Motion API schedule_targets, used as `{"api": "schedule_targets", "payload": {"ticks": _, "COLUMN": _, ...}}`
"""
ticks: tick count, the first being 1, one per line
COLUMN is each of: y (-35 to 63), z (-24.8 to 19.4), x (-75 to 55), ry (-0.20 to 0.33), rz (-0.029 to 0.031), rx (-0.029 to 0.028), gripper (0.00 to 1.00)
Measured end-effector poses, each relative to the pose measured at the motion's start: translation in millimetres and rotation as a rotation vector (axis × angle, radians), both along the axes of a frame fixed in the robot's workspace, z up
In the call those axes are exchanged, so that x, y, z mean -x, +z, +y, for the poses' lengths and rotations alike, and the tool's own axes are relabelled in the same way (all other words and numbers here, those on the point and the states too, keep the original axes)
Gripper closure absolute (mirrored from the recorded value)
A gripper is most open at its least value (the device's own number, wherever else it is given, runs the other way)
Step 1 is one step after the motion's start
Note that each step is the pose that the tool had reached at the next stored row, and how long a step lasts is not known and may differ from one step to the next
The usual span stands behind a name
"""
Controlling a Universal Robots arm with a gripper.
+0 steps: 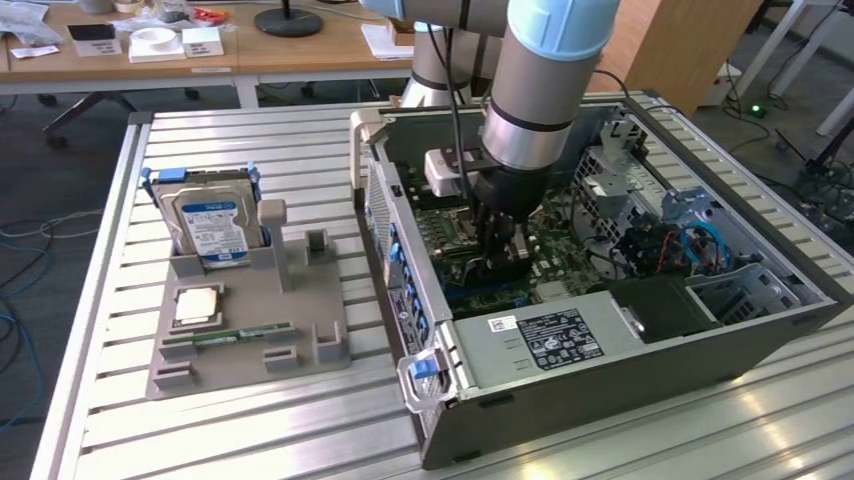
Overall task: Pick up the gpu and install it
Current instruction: 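Insert the gpu into the slot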
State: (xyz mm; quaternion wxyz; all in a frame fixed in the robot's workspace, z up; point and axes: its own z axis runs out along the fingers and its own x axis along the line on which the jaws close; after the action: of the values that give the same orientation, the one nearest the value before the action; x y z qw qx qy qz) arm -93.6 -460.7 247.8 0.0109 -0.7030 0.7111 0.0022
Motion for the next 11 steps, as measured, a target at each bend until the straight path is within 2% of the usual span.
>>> {"api": "schedule_targets", "payload": {"ticks": 11, "y": -0.1, "z": 0.0, "x": 0.2, "ry": 0.000, "rz": 0.0000, "rx": 0.0000, "gripper": 0.75}}
